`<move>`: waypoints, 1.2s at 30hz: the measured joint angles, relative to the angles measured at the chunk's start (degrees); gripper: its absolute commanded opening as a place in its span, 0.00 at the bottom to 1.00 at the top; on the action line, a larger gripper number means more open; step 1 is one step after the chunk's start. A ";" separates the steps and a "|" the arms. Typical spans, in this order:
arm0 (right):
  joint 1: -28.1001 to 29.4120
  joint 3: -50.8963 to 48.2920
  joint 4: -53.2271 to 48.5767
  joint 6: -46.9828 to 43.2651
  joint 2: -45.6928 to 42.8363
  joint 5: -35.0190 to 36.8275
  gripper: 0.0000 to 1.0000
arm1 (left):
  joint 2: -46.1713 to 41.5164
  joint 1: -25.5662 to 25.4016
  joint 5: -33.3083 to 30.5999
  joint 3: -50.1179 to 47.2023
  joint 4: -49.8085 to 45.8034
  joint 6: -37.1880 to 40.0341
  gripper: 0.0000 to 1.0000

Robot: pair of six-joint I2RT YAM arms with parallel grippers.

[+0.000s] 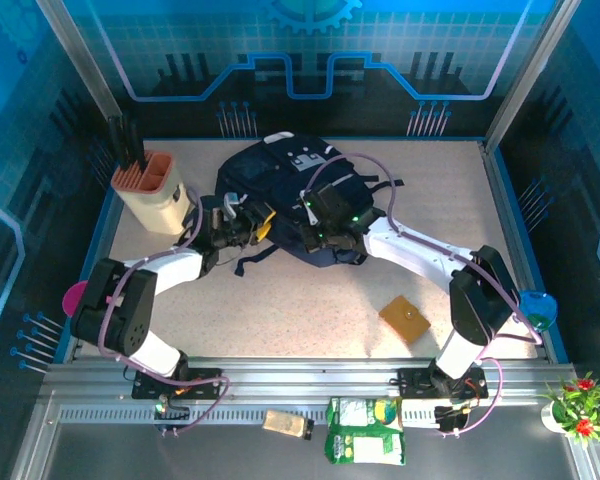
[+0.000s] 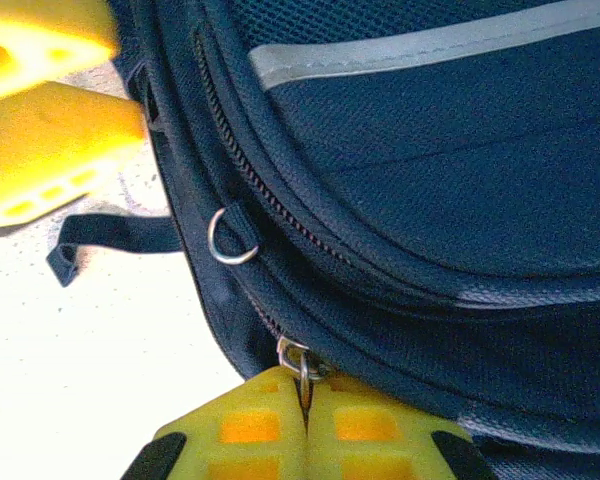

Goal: Pack the student bag
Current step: Zip the student bag at the top-center of the table.

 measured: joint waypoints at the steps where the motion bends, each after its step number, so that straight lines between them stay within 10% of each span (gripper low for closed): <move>1: 0.07 0.02 0.13 0.17 0.11 -0.33 0.00 | 0.87 -0.26 0.15 -0.15 1.68 -0.98 0.49; 7: 0.11 0.02 0.46 1.62 0.22 -1.57 0.00 | 6.19 -1.38 0.37 -0.57 10.51 -6.10 0.42; 17: 0.20 -2.03 1.38 2.16 0.28 -0.15 0.00 | 7.69 -1.81 0.33 -0.17 11.78 -6.47 0.01; 36: -11.37 -13.31 3.54 -0.35 -6.45 8.02 0.00 | 7.76 -2.10 2.56 7.08 -3.65 2.40 0.00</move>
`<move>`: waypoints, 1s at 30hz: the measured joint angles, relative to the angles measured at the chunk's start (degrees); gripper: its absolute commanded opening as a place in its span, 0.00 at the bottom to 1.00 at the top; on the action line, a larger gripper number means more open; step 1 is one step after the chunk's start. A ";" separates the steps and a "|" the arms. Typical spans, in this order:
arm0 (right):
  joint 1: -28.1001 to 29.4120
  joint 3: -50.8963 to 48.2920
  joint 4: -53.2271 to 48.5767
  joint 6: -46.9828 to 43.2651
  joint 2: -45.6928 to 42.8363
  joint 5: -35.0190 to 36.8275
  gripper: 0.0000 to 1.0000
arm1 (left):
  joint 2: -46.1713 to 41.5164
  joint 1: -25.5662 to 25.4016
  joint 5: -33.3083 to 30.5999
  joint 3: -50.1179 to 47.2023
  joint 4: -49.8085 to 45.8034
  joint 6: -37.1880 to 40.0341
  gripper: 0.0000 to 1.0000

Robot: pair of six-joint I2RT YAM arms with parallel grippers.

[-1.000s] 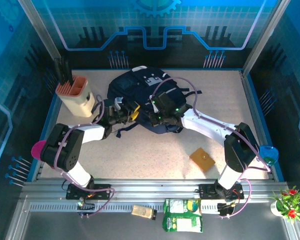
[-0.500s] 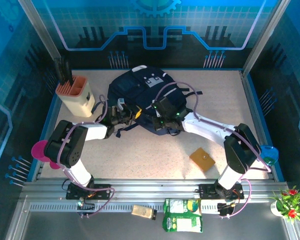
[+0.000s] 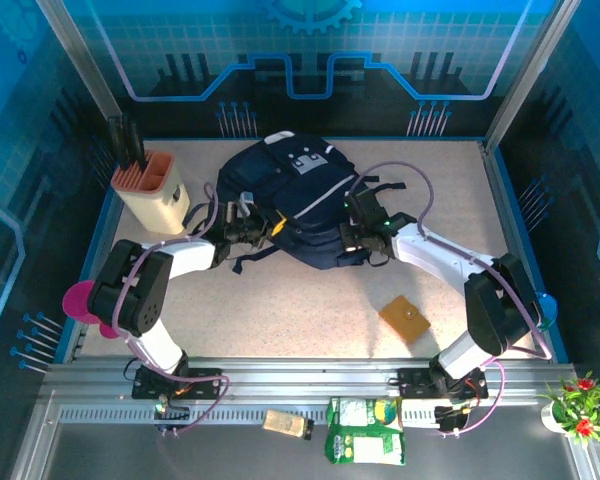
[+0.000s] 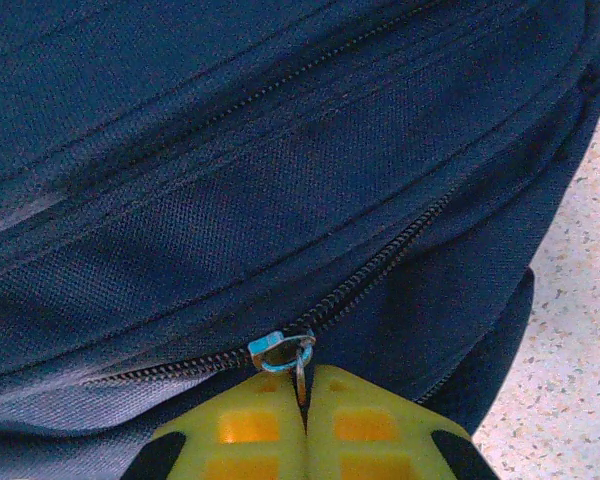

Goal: Pack the student bag
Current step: Zip the student bag at the top-center of the table.

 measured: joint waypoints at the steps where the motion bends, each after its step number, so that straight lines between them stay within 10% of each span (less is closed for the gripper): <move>1: -0.20 0.13 -0.04 0.00 0.00 0.02 0.00 | 0.44 -0.04 0.31 1.03 -1.01 0.66 0.00; 8: -0.81 -2.91 0.68 0.87 -2.73 -2.56 0.00 | 4.81 -0.04 1.27 11.26 -12.33 7.56 0.01; 15: 3.45 -5.07 0.81 1.97 -5.49 -6.58 0.00 | 6.62 0.57 -2.21 18.36 -21.51 16.31 0.33; 30: 13.25 8.48 4.31 4.96 9.20 -13.66 0.00 | -12.28 9.86 -9.53 4.61 -27.67 17.97 0.66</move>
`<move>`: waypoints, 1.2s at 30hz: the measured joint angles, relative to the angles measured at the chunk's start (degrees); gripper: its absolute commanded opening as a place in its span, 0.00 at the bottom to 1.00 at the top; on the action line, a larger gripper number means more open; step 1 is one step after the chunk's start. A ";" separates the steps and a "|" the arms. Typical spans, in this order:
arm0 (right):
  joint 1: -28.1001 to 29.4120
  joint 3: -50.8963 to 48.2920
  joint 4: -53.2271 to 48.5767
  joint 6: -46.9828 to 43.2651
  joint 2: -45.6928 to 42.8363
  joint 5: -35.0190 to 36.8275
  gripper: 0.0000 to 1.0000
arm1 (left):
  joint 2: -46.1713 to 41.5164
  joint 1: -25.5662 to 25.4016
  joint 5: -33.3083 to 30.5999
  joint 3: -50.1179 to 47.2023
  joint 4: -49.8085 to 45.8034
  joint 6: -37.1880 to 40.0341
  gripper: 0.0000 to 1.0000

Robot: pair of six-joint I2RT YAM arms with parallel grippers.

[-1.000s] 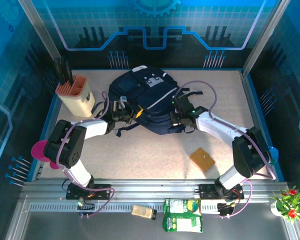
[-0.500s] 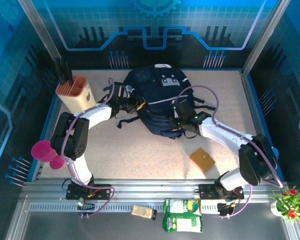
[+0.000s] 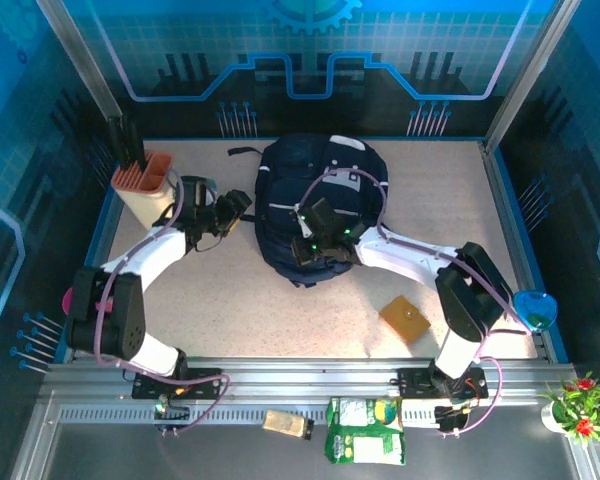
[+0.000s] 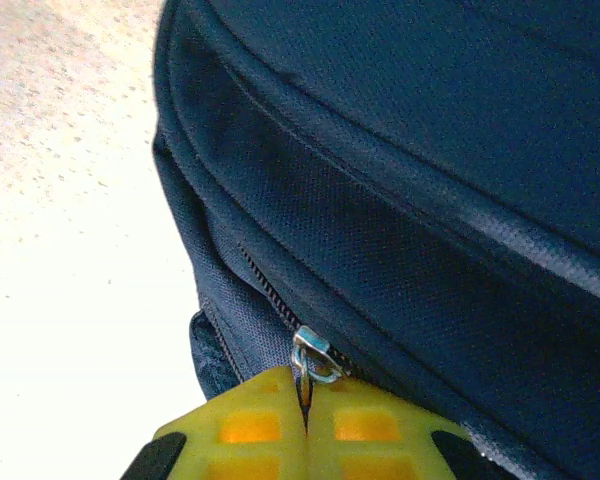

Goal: Pack the student bag
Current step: Zip the student bag at the top-center of the table.

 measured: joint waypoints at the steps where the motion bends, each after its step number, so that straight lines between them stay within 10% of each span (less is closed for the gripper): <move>1: 0.04 0.70 0.04 0.00 0.55 -0.15 0.00 | -1.29 -0.09 0.28 -0.83 0.15 -0.72 0.66; 16: 0.07 2.71 0.44 0.07 2.47 -1.27 0.00 | -3.10 -7.04 4.28 -10.80 14.14 -22.12 0.42; 28: 0.07 2.71 0.44 0.50 2.47 -1.44 0.00 | 2.12 -10.10 2.80 -10.91 18.67 -25.33 0.38; 36: 0.04 2.16 0.61 0.66 2.47 -0.46 0.00 | 6.73 -10.71 2.75 -8.17 18.88 -24.68 0.11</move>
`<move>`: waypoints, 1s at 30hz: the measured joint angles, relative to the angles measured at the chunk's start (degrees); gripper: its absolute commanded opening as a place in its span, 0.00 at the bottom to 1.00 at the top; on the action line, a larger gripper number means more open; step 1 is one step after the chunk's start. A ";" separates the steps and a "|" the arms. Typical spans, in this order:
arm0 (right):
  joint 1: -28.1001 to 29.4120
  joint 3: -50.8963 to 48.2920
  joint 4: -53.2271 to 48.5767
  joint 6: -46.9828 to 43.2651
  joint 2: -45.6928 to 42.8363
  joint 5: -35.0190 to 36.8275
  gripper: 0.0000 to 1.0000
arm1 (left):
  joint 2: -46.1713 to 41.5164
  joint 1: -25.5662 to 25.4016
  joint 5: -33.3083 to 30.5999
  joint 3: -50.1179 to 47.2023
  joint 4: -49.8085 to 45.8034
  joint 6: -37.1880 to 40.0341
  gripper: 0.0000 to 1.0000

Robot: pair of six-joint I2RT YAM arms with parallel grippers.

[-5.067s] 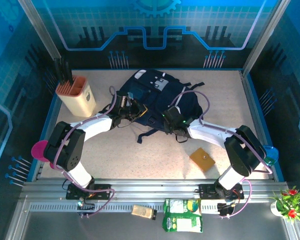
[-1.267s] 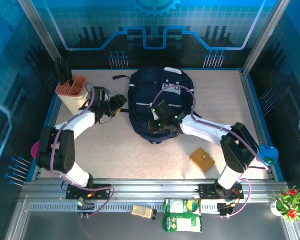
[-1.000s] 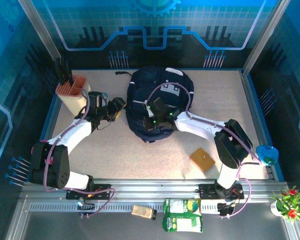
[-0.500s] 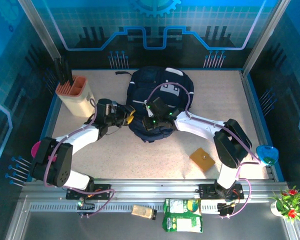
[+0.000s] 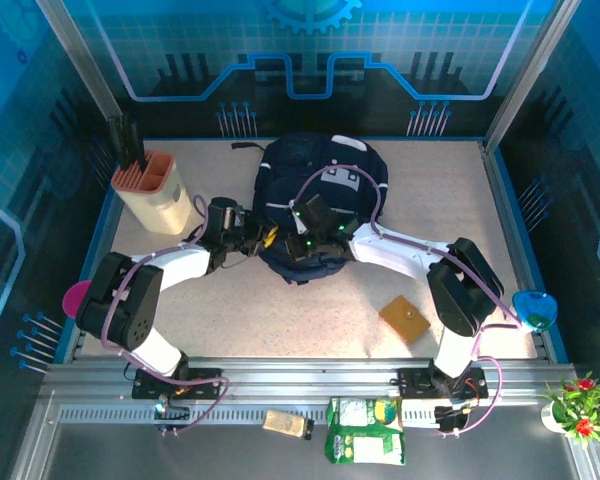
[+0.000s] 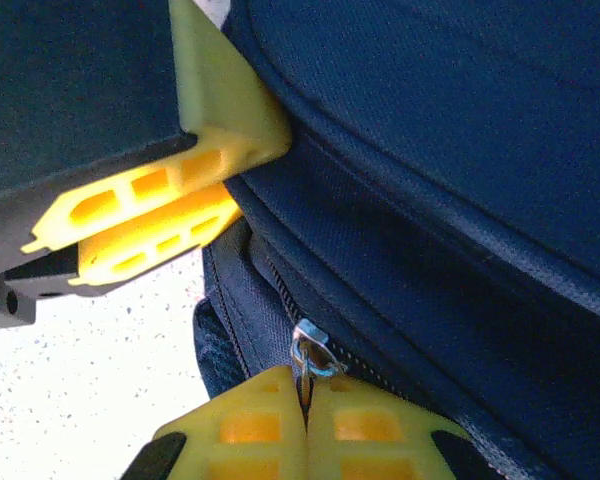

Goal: Pack the student bag
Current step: Zip the student bag at the top-center of the table.

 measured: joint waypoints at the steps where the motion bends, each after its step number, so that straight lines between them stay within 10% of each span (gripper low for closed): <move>1: 0.00 -0.48 0.13 -0.02 -0.09 0.57 0.00 | 0.31 -0.07 -0.02 0.26 -0.11 0.17 0.07; 30: -9.18 -16.74 -1.73 -20.06 -13.75 8.11 0.00 | -0.79 5.92 2.89 8.11 -16.33 21.33 0.00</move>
